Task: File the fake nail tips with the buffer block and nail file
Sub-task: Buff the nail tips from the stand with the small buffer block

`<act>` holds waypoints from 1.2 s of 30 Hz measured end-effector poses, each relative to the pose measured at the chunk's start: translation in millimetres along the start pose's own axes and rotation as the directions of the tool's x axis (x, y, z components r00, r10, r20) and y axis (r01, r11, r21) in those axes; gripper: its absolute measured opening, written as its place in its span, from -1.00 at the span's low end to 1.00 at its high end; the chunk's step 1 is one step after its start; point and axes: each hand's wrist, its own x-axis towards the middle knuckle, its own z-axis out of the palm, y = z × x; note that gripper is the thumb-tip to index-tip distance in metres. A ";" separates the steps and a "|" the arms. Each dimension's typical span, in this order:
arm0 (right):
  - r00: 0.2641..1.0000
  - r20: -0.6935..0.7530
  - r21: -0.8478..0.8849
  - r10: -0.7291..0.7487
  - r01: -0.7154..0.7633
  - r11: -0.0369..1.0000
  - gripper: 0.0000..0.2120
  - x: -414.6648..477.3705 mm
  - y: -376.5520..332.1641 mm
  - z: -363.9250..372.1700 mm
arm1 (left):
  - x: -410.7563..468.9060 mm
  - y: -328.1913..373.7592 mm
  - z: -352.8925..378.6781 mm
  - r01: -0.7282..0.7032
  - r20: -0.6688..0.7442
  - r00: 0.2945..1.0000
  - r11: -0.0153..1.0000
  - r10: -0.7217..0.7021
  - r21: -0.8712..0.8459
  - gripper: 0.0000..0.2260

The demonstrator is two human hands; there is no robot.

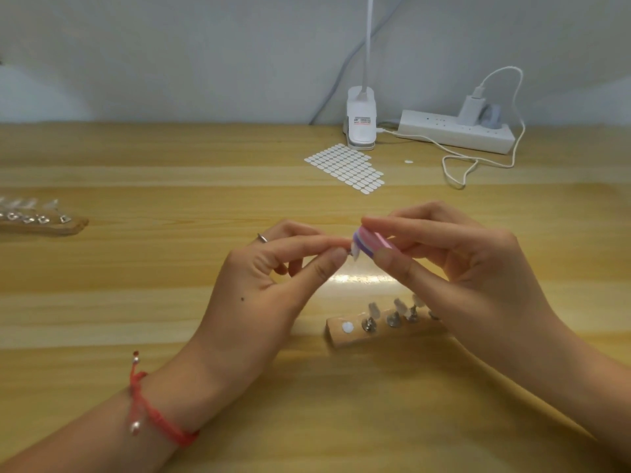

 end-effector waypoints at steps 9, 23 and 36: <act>0.999 -0.022 0.089 0.040 -0.038 0.995 -0.77 1.3 -2.6 5.2 | 1.5 -2.0 0.5 0.086 0.066 0.995 0.992 -0.080 -0.090 -0.83; 0.982 -0.168 0.038 -0.090 0.097 0.994 -0.78 2.1 -3.6 -11.3 | -2.8 -2.3 1.4 0.101 0.007 0.995 0.994 -0.101 -0.050 -0.88; 0.966 -0.049 -0.222 -0.256 0.239 0.945 -0.69 -5.2 1.0 -10.8 | -2.7 0.4 -0.3 0.196 -0.047 0.979 0.978 -0.200 -0.068 -0.82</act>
